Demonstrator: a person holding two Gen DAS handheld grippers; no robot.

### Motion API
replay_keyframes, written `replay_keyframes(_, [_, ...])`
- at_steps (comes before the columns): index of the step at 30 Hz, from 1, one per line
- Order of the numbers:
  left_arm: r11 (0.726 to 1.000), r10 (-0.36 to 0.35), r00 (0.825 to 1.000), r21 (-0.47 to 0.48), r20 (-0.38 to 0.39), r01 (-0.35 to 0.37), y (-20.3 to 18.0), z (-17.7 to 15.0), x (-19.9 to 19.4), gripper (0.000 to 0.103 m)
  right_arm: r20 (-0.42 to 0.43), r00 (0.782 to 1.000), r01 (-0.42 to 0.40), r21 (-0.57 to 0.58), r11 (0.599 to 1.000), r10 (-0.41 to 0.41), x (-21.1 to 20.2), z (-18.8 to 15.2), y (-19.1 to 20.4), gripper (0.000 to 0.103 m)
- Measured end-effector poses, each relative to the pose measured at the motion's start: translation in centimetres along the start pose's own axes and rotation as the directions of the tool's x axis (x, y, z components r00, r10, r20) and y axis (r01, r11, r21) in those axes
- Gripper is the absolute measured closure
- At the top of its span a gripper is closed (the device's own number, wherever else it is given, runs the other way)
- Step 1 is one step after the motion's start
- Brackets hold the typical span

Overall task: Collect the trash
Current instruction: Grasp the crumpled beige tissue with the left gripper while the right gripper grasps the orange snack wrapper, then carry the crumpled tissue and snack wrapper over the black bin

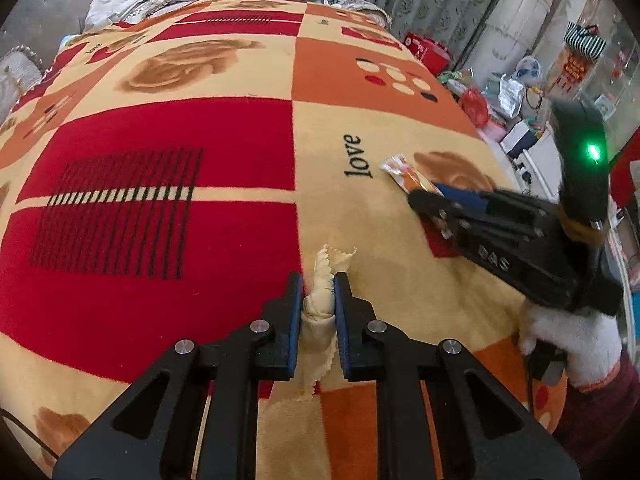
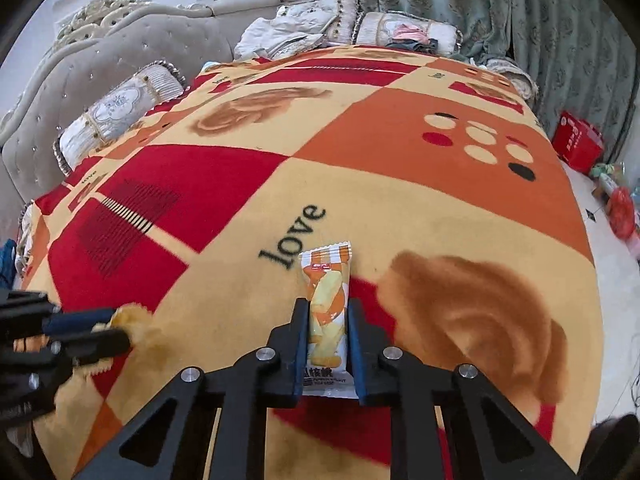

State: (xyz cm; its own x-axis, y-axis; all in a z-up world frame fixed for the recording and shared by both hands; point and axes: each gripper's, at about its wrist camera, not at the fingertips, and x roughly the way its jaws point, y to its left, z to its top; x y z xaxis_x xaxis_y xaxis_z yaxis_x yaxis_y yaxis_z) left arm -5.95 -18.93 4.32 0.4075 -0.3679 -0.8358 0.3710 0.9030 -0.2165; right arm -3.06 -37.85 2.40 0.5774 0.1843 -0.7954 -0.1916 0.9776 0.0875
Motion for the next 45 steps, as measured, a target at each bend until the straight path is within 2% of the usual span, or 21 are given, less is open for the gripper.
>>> replay_keyframes(9, [1.000, -0.026, 0.999, 0.003, 0.020, 0.026, -1.9, -0.4, -0.9, 0.090, 0.067, 0.997, -0.047, 0.087, 0.995, 0.042, -6.0, -4.1, -0.6, 0.086])
replay_keyframes(20, [0.997, -0.022, 0.999, 0.074, 0.037, 0.020, -6.4, -1.5, -1.4, 0.090, 0.088, 0.996, -0.032, 0.145, 0.989, 0.019, -10.0, -8.5, -1.0, 0.086])
replay_keyframes(31, [0.993, -0.030, 0.997, 0.120, 0.070, 0.022, -9.8, -1.2, -2.1, 0.090, 0.129, 0.992, -0.009, 0.181, 0.983, -0.015, -13.5, -10.4, -2.3, 0.086])
replay_keyframes(45, [0.971, -0.097, 0.992, 0.228, 0.081, 0.076, -17.1, 0.0, -1.4, 0.090, 0.165, 0.981, 0.057, 0.276, 0.960, -0.106, -17.7, -12.7, -7.0, 0.086])
